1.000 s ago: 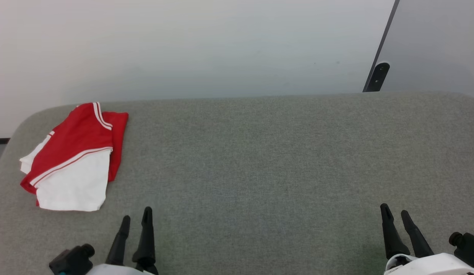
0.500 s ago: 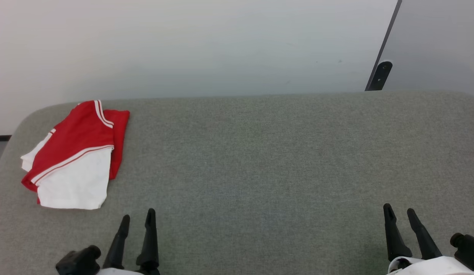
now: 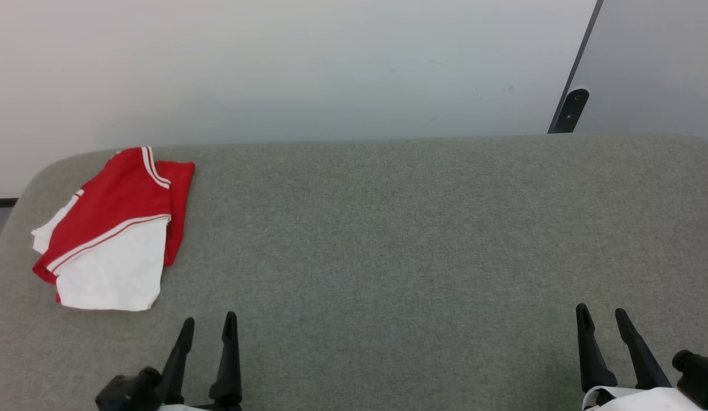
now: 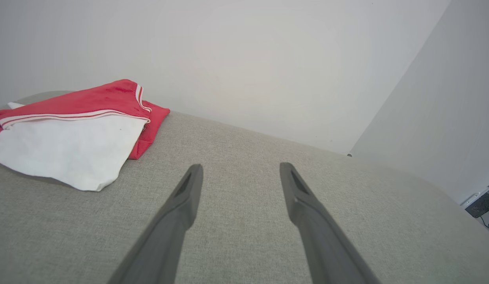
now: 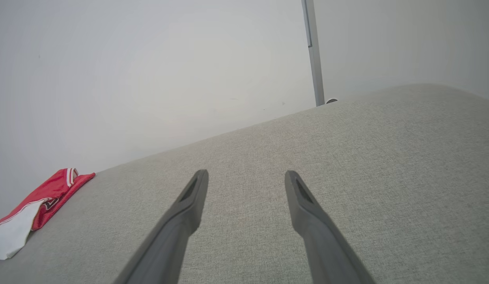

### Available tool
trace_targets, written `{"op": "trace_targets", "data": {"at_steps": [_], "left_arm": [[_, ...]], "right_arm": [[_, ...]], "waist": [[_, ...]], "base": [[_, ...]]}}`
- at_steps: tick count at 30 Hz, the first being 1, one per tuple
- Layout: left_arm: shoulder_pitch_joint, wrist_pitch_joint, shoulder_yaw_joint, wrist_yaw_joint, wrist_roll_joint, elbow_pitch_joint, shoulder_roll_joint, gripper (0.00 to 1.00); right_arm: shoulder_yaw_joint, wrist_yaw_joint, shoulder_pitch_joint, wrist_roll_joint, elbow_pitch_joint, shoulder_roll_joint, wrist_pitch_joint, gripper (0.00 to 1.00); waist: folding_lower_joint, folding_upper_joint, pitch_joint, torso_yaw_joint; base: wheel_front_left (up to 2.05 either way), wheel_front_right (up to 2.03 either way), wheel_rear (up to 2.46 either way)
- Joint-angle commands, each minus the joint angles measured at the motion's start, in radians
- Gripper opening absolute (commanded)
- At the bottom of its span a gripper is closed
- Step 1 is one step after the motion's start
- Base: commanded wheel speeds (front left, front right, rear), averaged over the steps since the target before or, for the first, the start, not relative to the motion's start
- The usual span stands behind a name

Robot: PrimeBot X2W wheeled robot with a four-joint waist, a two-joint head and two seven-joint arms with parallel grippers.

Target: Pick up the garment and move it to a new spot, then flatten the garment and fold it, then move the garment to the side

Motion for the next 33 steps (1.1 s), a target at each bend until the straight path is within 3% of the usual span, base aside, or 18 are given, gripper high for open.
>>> {"op": "trace_targets", "data": {"at_steps": [1,33], "left_arm": [[0.005,-0.005,0.000,0.001,0.017,-0.009,0.005,1.00],[0.037,-0.065,-0.005,0.010,0.213,0.000,0.006,1.00]], "right_arm": [[-0.002,0.000,0.004,-0.019,-0.010,0.000,-0.009,1.00],[-0.016,-0.001,0.035,-0.165,-0.003,0.000,-0.101,1.00]], "waist": [[0.0000,0.0000,0.000,0.000],[-0.0001,0.0000,0.007,0.005]], "base": [[0.00,0.00,0.00],[0.00,0.00,0.00]]}}
